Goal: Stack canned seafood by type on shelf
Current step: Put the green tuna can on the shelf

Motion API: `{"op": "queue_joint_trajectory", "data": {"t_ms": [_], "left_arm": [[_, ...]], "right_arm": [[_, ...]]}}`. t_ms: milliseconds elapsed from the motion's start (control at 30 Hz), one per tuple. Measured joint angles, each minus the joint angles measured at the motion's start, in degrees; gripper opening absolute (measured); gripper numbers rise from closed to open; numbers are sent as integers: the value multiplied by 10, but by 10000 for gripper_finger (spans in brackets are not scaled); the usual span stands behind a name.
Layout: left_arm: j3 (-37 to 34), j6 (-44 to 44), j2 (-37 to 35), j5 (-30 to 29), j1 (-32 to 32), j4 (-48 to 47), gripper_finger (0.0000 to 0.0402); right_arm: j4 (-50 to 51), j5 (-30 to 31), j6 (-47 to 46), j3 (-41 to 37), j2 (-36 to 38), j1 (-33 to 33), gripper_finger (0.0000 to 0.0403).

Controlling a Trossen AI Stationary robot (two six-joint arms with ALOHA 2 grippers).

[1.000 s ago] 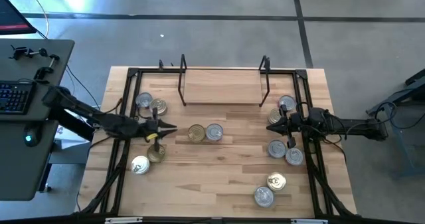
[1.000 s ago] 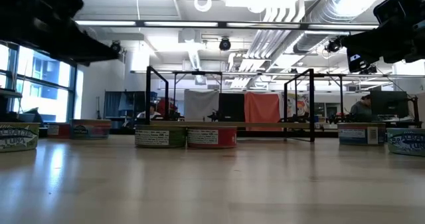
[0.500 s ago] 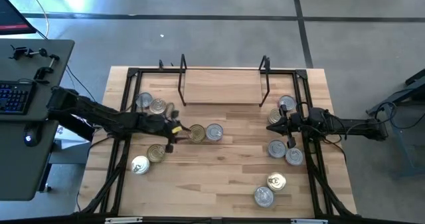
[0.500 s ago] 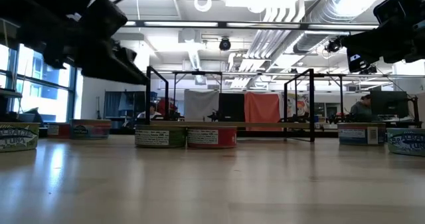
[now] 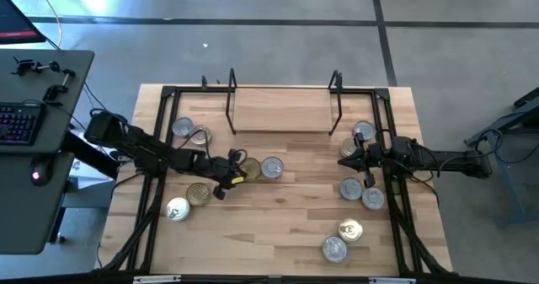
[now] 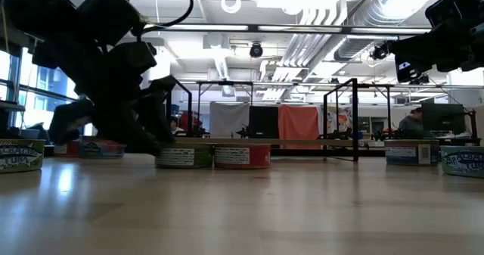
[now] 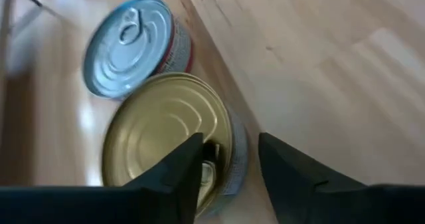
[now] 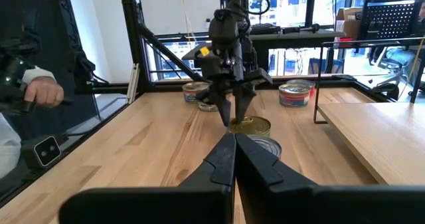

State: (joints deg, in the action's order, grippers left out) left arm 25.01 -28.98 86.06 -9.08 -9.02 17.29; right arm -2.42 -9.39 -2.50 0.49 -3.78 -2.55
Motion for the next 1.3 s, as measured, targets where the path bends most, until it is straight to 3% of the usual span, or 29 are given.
{"op": "queue_joint_trajectory", "data": {"t_ms": [233,467,700,900,1300], "left_arm": [[2,-33,63,-52,-1,76,70],[14,1,66,-79,-10,73,5],[51,9,33,-79,-32,-1,1],[88,12,15,-121,-39,-67,1],[156,-50,10,-176,-6,-65,0]], "right_arm": [[0,0,0,0,0,0,0],[0,0,0,0,0,0,0],[0,0,0,0,0,0,0],[0,0,0,0,0,0,0],[0,0,0,0,0,0,0]]}}
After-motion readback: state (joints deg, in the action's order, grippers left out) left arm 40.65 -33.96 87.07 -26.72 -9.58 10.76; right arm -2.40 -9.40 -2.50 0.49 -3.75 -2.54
